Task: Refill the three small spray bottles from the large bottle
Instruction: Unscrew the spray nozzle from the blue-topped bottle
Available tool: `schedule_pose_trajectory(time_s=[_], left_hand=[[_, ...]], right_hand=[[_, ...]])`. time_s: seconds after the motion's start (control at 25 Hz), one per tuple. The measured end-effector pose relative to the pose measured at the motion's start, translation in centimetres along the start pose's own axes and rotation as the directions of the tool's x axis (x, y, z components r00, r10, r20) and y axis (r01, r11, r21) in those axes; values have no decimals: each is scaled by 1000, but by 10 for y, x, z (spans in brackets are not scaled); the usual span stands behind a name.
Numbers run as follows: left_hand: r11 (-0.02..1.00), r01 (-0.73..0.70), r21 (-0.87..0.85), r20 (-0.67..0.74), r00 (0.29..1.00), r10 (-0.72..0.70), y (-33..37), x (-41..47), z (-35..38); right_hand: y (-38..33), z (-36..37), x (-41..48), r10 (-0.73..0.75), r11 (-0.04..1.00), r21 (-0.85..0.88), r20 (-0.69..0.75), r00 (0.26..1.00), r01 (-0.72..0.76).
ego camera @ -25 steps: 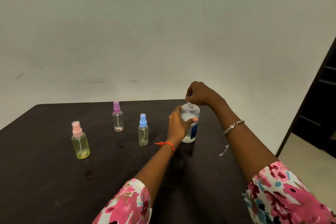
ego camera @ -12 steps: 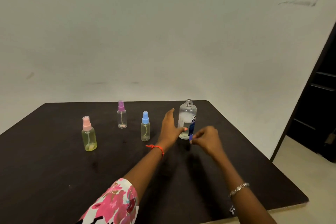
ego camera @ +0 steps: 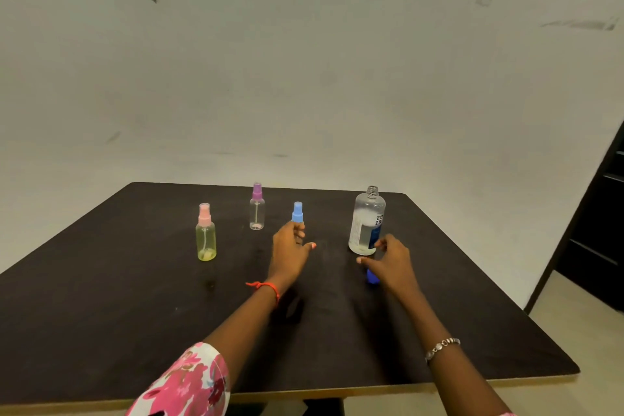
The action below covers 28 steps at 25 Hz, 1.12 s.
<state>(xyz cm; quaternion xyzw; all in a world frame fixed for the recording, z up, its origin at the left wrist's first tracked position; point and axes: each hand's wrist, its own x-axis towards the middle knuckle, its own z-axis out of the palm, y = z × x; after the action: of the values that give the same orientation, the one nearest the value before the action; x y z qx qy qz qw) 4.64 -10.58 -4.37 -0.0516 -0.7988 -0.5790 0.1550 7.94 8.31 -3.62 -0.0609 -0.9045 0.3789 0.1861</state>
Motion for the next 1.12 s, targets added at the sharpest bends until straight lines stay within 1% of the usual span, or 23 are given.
schedule_pose_trajectory(time_s=[0.04, 0.08, 0.2, 0.36, 0.52, 0.6, 0.64, 0.72, 0.84, 0.96, 1.04, 1.12], left_hand=[[1000, 29, 1, -27, 999, -28, -2, 2, -4], [999, 54, 9, -47, 997, -53, -3, 5, -7], [992, 115, 55, -97, 989, -109, -5, 15, -11], [983, 182, 33, -52, 982, -180, -13, 28, -6], [987, 137, -86, -31, 990, -140, -21, 34, 0], [982, 114, -148, -66, 990, -125, -24, 37, 2], [983, 101, -153, -91, 989, -116, -27, 39, 2], [991, 77, -106, -106, 990, -89, -32, 41, 3], [996, 54, -73, -57, 997, -59, -35, 43, 1], [996, 33, -88, 13, 999, -32, -35, 44, 0], [994, 48, -97, 28, 999, -46, -35, 46, 1], [992, 66, -111, 24, 998, -64, -31, 46, -1]], right_hand=[[-9, 3, 4, -55, 998, 38, -44, 998, 57], [-22, 7, 9, -98, 993, 69, -48, 994, 101], [-63, 29, 31, -194, 978, 83, 51, 980, 189], [-102, 66, 59, -188, 980, 100, 148, 971, 174], [-113, 91, 72, -155, 988, 39, 212, 965, 150], [-113, 96, 77, -124, 991, -7, 244, 962, 130], [-114, 96, 79, -112, 992, -23, 274, 955, 123], [-115, 95, 83, -130, 984, -72, 340, 931, 164], [-117, 87, 89, -198, 962, -89, 426, 882, 259], [-122, 72, 91, -248, 931, -92, 551, 797, 353], [-124, 67, 94, -247, 927, -79, 608, 755, 367], [-125, 68, 94, -255, 925, -89, 573, 779, 369]])
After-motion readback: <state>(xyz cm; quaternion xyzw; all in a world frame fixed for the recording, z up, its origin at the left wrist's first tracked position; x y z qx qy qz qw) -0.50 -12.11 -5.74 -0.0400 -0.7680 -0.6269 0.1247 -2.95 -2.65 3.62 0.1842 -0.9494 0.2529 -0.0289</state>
